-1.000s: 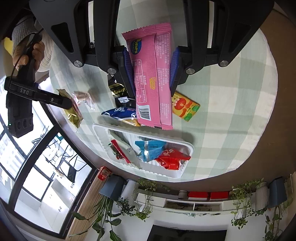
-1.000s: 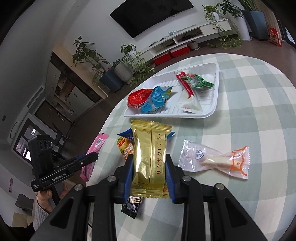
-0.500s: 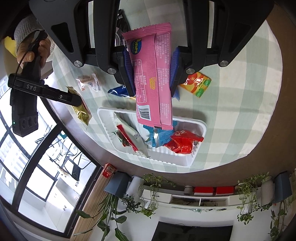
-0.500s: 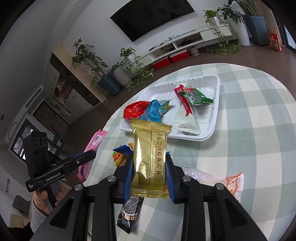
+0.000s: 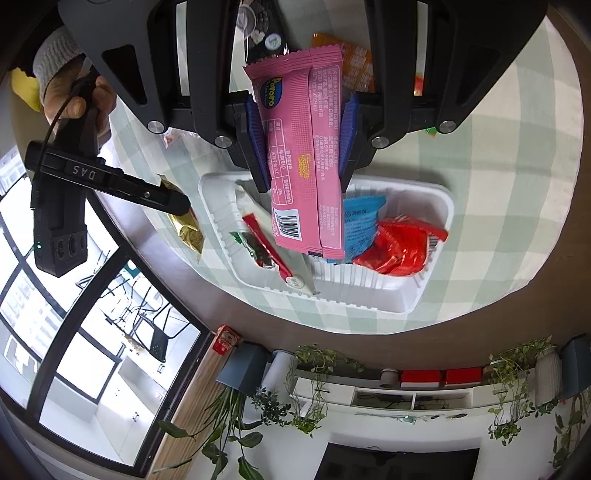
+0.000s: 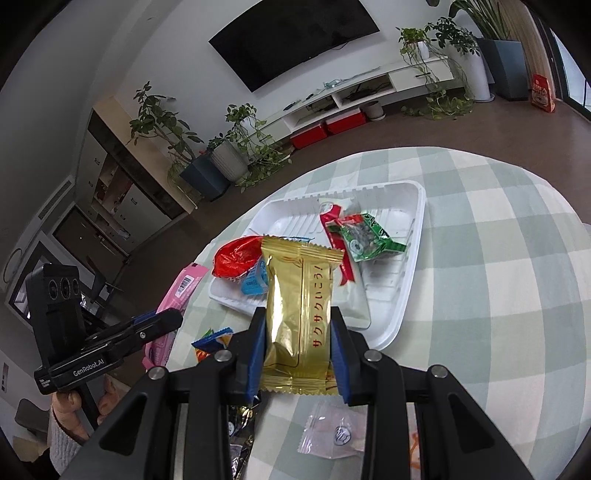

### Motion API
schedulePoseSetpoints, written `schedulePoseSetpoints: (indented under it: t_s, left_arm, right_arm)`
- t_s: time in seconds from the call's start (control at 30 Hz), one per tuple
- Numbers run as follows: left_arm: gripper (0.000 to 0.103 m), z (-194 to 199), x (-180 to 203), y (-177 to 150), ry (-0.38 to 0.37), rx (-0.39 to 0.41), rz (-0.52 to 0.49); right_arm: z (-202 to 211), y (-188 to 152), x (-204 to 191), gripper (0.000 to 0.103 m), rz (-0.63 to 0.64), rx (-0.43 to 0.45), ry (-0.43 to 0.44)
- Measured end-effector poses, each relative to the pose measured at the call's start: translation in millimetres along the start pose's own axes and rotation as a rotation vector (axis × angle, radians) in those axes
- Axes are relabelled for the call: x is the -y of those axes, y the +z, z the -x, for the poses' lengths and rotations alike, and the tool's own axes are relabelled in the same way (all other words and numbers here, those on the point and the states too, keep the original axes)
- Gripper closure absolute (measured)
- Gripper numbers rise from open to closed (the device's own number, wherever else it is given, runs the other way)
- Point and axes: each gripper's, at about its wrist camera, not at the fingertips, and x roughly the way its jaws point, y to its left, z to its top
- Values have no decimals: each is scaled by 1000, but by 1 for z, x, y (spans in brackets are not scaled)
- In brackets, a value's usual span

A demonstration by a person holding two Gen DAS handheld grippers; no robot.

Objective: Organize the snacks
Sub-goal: 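Carry the pink bar and gold wrapper over the white tray and open both tools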

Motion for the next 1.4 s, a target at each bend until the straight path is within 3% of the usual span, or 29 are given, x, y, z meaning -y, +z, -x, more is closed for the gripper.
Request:
schedulePoseSetpoints:
  t_s: [0.73,1.4]
  left_arm:
    - [71,-93,16,45,27,-50,-32]
    - [69,-144,14,54,84,-78,-46]
  right_arm:
    - [-45,52,36,68,12,31,-129]
    - [-72,60,46,66,49,1,-187]
